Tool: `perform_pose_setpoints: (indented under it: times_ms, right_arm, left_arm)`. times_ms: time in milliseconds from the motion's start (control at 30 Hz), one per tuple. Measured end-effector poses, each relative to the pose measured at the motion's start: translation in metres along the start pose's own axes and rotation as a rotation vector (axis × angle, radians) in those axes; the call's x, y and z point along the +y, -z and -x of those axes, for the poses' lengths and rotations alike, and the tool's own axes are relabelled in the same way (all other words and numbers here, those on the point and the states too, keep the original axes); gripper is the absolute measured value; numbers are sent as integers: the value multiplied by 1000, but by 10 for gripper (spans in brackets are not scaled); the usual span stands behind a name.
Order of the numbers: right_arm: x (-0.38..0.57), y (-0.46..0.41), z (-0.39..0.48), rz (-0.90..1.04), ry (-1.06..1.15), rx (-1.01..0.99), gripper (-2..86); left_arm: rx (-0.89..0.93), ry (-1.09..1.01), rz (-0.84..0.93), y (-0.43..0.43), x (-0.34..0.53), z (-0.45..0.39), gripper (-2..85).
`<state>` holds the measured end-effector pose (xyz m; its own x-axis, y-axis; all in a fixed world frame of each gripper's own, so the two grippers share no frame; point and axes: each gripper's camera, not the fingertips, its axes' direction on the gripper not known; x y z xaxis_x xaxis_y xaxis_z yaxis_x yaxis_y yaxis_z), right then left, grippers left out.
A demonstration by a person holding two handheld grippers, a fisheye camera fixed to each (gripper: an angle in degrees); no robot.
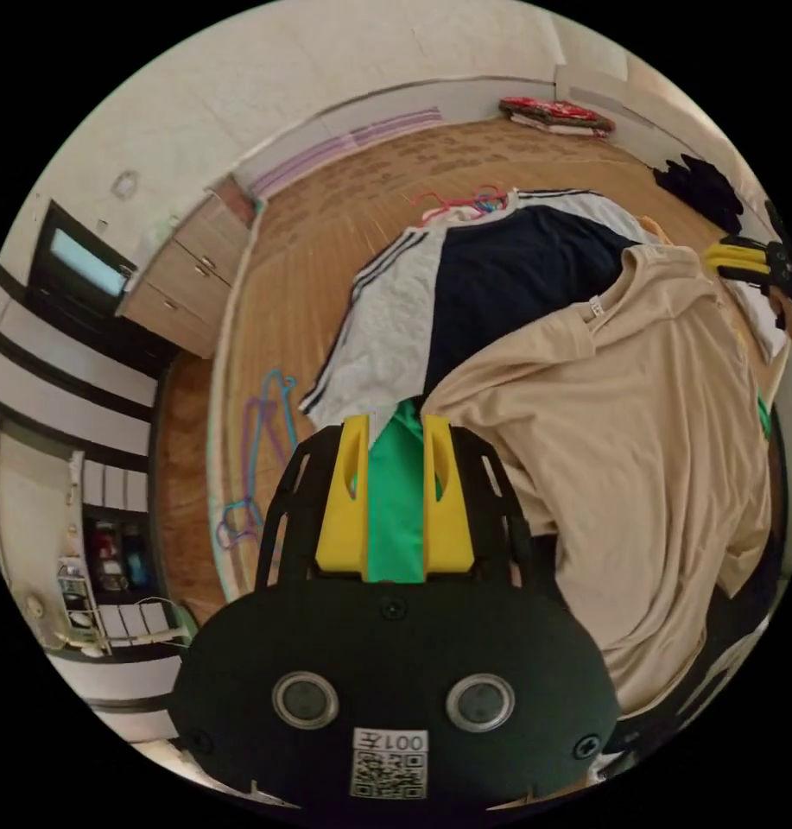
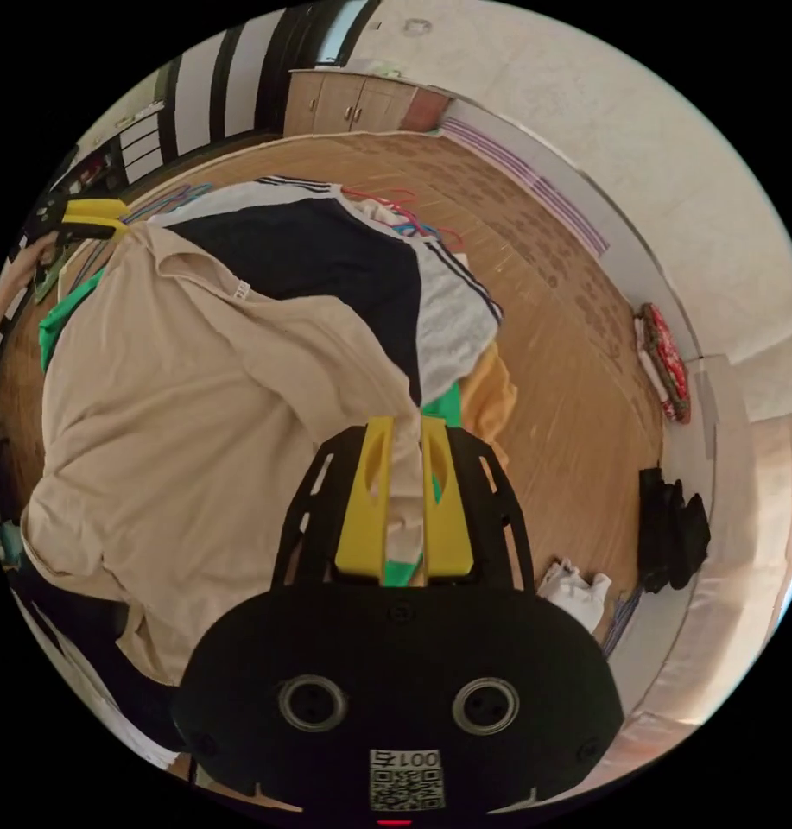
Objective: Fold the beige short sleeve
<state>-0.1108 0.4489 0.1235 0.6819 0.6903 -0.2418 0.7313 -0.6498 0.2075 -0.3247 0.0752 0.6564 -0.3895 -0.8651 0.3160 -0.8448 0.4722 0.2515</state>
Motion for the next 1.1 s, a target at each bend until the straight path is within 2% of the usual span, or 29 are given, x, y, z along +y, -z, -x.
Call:
perform_pose_setpoints:
  times_ms: [33, 133, 267, 467, 633, 767, 833, 967, 1100]
  right_arm:
    - [15, 10, 3, -18, 4, 17, 41]
    - [57, 33, 27, -52, 42, -33, 35]
    - [105, 52, 72, -59, 73, -127, 49]
    - [166, 80, 157, -77, 153, -420, 88]
    - [195, 55, 227, 85, 224, -455, 110]
    - [207, 28, 260, 225, 268, -280, 80]
    - [214, 29, 272, 201, 270, -181, 39]
    - [224, 38, 273, 175, 237, -120, 21]
    - [247, 68, 254, 63, 108, -4, 14]
  left_arm:
    - [-77, -2, -26, 15, 20, -9, 83]
    - [-152, -44, -71, 45, 72, -41, 81]
    - [-95, -55, -56, 57, 133, -78, 84]
    - [-48, -26, -9, 72, 212, -142, 87]
    - [4, 21, -59, 88, 254, -165, 86]
    - [8, 33, -70, 91, 277, -166, 86]
    - [17, 46, -67, 89, 292, -161, 86]
    - [33, 72, -56, 82, 315, -153, 86]
    - [78, 45, -24, 65, 338, -150, 96]
